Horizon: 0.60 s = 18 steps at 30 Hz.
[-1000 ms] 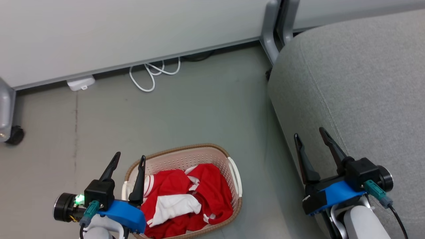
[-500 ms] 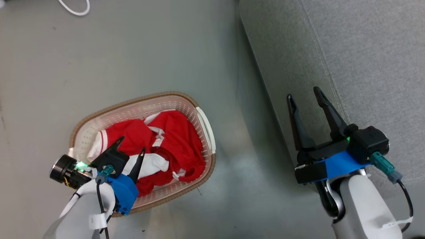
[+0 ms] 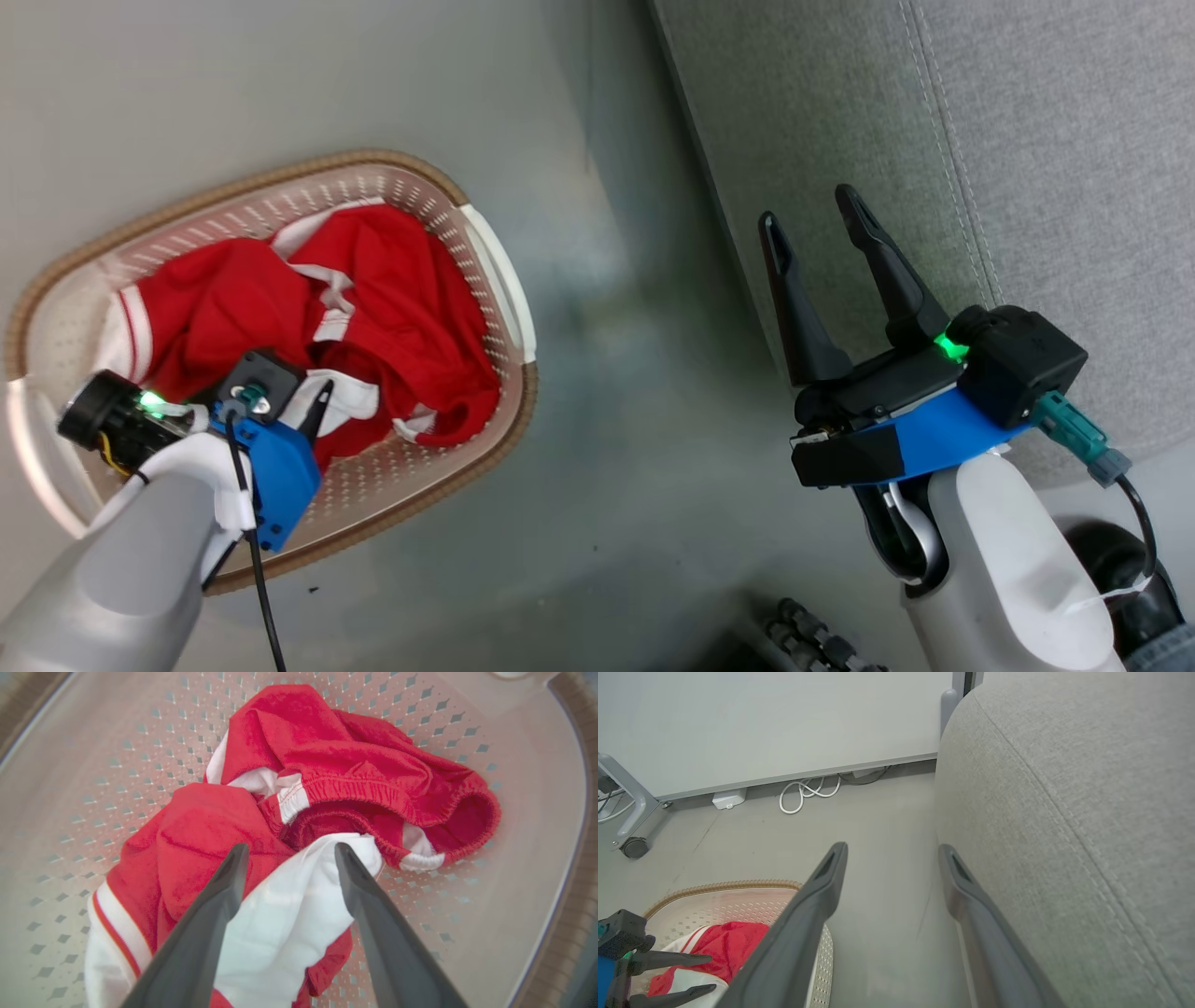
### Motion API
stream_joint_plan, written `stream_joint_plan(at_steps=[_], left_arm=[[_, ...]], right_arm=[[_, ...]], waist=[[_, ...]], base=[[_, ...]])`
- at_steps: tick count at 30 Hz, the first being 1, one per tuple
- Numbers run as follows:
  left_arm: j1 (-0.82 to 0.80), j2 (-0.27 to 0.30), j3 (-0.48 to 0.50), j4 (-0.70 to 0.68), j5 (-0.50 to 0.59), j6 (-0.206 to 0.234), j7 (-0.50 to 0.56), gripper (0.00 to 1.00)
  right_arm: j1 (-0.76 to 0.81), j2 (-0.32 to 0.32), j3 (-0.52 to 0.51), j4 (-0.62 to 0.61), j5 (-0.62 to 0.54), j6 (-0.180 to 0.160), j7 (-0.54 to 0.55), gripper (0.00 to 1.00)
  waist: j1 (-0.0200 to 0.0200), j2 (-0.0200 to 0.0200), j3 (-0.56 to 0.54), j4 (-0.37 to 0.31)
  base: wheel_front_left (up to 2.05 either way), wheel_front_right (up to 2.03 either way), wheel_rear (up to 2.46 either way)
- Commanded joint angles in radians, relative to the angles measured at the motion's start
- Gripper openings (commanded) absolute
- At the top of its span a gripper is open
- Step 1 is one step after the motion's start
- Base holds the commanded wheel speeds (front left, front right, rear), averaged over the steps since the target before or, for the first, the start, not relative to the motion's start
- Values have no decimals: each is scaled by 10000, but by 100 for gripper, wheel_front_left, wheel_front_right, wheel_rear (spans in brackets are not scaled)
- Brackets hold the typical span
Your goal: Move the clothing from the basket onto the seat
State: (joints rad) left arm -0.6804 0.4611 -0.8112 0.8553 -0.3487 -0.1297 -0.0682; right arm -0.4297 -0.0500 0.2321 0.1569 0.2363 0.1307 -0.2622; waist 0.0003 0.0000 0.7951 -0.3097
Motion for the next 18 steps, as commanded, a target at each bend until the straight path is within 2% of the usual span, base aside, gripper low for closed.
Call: stream_joint_plan(at_steps=[1,10,18], left_arm=[[-204,140,-103,74,-132,-10,114,100],[-726,688,-557,741,-620,-11,1216,100],[-905,796,-716,1081,-599,126,2081,100]], right_arm=[[-210,-7,48,-55,108,1,-40,100],[-343,-6,345,-191,717,1,-40,100],[-301,-7,490,-210,1005,1,-39,100]], waist=[[-3,0,372,-302],[-3,0,967,-801],[-3,0,1115,-1016]], base=[[0,0,0],[0,0,0],[0,0,0]])
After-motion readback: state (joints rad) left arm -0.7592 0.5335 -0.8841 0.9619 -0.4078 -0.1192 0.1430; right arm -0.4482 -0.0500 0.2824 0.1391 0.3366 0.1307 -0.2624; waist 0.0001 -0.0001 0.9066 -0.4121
